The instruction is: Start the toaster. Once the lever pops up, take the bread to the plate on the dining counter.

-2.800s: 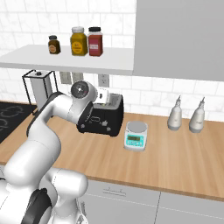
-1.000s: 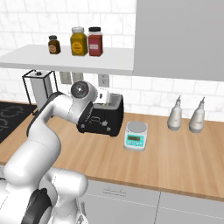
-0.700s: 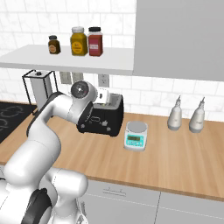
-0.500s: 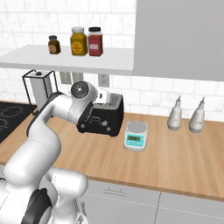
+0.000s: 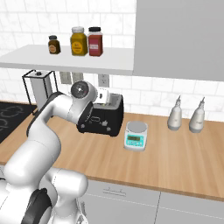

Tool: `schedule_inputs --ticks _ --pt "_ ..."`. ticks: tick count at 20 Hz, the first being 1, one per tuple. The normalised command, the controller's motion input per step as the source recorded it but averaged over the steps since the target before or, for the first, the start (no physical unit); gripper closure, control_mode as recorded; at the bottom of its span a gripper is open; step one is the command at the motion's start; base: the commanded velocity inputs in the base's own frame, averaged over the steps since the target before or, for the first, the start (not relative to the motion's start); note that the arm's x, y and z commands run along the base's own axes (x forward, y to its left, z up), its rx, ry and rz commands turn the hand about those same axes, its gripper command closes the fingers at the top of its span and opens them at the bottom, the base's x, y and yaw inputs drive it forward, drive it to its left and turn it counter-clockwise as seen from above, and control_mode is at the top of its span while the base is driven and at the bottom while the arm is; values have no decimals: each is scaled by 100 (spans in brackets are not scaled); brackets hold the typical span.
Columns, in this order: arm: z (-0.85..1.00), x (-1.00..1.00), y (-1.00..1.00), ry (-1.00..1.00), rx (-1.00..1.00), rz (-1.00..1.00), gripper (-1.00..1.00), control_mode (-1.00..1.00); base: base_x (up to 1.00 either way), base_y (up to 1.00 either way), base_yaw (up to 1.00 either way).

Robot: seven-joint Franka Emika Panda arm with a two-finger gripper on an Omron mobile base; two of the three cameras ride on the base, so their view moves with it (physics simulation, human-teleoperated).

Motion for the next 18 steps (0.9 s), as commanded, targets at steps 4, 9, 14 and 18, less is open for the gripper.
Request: schedule_inputs --ticks 4,9,14,18 --pt "0 0 0 0 0 0 -100 -100 0 0 0" --pt "0 0 0 0 0 0 -100 -100 0 0 0" --pt "0 0 0 0 0 0 -100 -100 0 0 0" --pt "0 0 0 0 0 0 -100 -100 0 0 0"
